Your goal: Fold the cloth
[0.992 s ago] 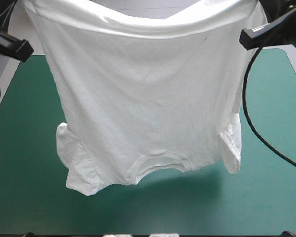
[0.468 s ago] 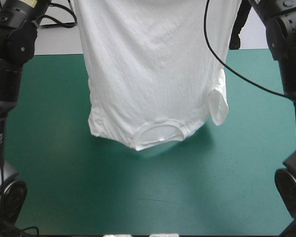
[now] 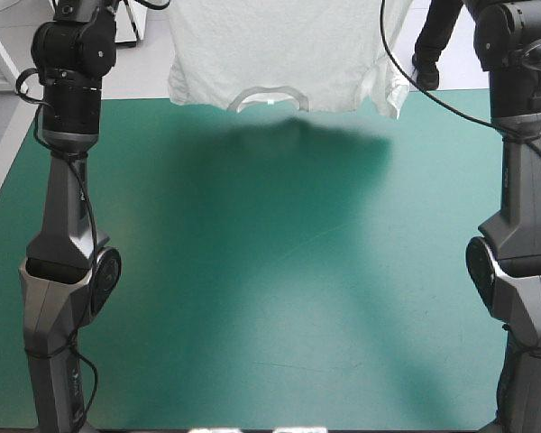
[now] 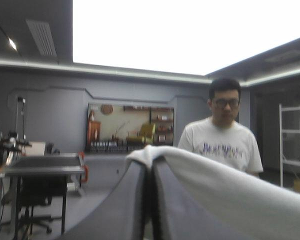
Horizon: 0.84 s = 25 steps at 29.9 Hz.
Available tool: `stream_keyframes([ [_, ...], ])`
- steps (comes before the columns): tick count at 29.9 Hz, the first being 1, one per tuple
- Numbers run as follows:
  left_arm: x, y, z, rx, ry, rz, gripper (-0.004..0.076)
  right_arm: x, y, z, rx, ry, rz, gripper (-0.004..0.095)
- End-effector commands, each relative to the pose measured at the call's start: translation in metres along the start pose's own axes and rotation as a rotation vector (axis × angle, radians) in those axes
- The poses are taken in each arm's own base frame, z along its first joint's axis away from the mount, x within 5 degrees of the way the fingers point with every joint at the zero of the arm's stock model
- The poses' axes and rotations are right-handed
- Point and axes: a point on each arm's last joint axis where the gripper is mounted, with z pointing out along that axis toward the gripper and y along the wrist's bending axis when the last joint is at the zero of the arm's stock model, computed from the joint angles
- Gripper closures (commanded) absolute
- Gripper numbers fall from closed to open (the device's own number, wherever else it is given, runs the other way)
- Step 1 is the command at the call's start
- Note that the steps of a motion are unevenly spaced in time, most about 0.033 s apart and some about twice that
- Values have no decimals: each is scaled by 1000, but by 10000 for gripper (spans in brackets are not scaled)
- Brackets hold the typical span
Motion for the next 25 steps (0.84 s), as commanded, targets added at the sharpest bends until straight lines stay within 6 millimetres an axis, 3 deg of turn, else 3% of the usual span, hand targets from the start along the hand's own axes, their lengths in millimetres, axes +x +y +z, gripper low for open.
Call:
stream_keyframes([
  [1, -24, 3, -11, 0, 25, -8, 733, -31, 0, -18, -4, -104, -30, 925],
  [8, 34, 6, -17, 9, 523, 1, 734, 44, -6, 8, -22, 283, -54, 925],
  [11, 53, 7, -22, 10, 677, 9, 733, 71, -7, 10, -35, 443, -64, 925],
  [16, 84, 6, -35, 35, 918, -6, 734, 106, -7, 1, -55, 668, -54, 925],
  [18, 93, 8, -43, 44, 1005, -39, 734, 112, -7, -4, -60, 712, -49, 925],
  [25, 122, 9, -95, 104, 1325, -143, 734, 149, -5, -34, -81, 950, -9, 925],
])
